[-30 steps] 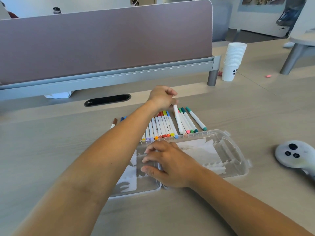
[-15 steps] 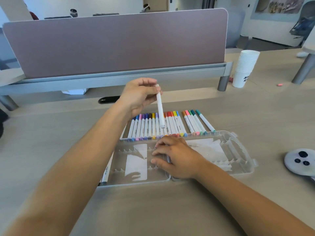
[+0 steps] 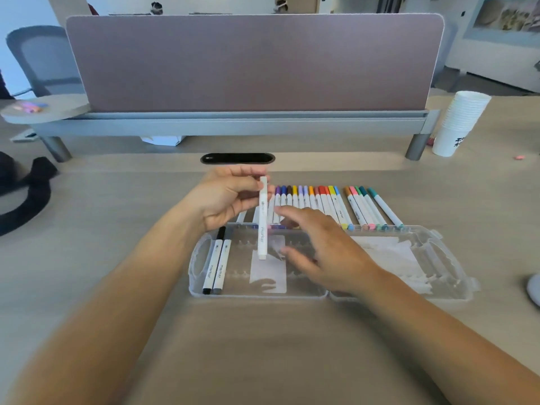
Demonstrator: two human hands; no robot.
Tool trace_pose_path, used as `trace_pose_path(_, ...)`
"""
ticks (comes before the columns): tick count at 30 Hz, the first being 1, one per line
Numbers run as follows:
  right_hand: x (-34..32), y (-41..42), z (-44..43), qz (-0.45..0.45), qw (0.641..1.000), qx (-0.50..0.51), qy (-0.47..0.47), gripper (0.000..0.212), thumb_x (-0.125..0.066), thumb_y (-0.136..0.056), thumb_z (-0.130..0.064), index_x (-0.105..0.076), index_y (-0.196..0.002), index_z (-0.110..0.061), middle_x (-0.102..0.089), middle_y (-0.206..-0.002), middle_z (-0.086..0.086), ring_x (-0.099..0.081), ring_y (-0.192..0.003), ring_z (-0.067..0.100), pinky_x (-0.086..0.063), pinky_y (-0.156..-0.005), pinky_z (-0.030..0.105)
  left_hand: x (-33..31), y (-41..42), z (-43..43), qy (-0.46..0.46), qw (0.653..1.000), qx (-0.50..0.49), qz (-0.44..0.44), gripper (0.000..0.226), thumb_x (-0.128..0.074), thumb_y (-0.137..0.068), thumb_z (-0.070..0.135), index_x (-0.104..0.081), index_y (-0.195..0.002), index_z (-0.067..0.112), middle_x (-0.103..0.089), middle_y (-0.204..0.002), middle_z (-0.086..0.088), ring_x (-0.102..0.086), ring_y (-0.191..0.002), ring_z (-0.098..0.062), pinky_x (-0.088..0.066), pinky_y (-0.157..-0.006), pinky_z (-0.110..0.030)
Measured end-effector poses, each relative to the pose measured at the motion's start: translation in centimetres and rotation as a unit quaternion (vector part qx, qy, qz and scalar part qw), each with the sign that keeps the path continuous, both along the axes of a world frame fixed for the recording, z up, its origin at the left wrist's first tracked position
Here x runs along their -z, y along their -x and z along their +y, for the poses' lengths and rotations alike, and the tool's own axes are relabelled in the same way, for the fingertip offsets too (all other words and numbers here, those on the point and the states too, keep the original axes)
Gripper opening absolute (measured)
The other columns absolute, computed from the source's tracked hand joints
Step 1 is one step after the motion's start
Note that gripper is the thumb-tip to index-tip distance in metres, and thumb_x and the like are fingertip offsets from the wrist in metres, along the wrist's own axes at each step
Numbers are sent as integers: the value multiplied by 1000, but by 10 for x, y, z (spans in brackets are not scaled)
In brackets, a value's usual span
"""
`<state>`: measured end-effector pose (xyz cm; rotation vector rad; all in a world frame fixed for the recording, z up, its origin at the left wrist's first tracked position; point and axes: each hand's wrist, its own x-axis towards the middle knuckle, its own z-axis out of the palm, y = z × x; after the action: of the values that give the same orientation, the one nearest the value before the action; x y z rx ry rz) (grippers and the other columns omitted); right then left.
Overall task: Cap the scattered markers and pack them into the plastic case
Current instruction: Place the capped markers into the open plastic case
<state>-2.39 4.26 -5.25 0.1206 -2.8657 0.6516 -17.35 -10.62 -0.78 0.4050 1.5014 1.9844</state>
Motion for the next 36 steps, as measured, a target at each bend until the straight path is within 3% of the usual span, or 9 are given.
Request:
trace_pose_path(4,4,16,-28,26,991,-104,-75,34,-55,-98,-37,-59,-130,-29,-61,-126,-7,-53,-116,9,-47,-100,37,12,2,-25,71,997,29,-7,23,-51,-88,-17,-65,-96,-1,-73,-84,-16,-73,-75,-21,-62,-73,-32)
trace_pose_path(9,16,29,-48,-5,989,-135,-67,37,-47,-99,-43,-62,-129,-28,-65,-124,-8,-56,-114,8,-49,-98,38,30,6,-41,149,988,23,10,21,-56,-86,-17,-68,-91,-1,-73,-80,-15,-73,-74,-19,-61,-75,-30)
trace_pose_path(11,19,30,-48,-12,989,-133,-69,41,-41,-99,-47,-63,-128,-29,-65,-122,-9,-56,-112,7,-50,-95,38,35,9,-44,193,979,21,65,19,-61,-85,-14,-71,-92,1,-74,-83,-14,-72,-78,-19,-60,-79,-29)
trace_pose_path(14,23,31,-48,-24,988,-124,-85,48,-33,-98,-53,-60,-131,-33,-63,-122,-12,-54,-112,8,-48,-95,39,38,14,-46,318,920,17,228,16,-71,-83,-2,-78,-92,9,-76,-85,-9,-69,-76,-14,-58,-79,-25)
trace_pose_path(16,25,30,-47,-40,988,-118,-89,48,-30,-99,-56,-56,-135,-37,-61,-123,-14,-49,-115,7,-42,-99,40,40,15,-46,355,890,27,285,15,-74,-83,4,-79,-89,16,-77,-84,-3,-68,-73,-10,-57,-75,-21)
trace_pose_path(21,26,29,-46,-81,986,-113,-94,53,-21,-97,-60,-44,-142,-45,-50,-133,-19,-35,-124,6,-29,-104,38,46,18,-49,369,866,18,337,13,-78,-81,10,-79,-84,22,-76,-77,8,-68,-70,-2,-54,-71,-14)
trace_pose_path(25,27,30,-43,-98,984,-109,-101,48,-23,-100,-59,-39,-144,-49,-44,-138,-20,-31,-127,8,-27,-104,37,54,23,-55,356,872,-3,337,13,-78,-80,8,-78,-80,22,-75,-74,9,-67,-68,1,-52,-70,-12)
trace_pose_path(32,25,28,-43,-108,982,-114,-105,49,-23,-100,-60,-36,-146,-48,-40,-143,-16,-28,-130,9,-26,-106,38,58,34,-48,320,875,-28,363,10,-75,-84,11,-75,-89,20,-75,-84,5,-68,-78,-5,-53,-82,-21)
trace_pose_path(36,22,26,-40,-89,985,-119,-90,58,-22,-97,-64,-34,-149,-41,-37,-149,-13,-27,-136,11,-25,-112,40,50,44,-21,346,847,-38,401,8,-71,-88,19,-74,-93,23,-72,-88,12,-66,-84,-3,-51,-85,-20)
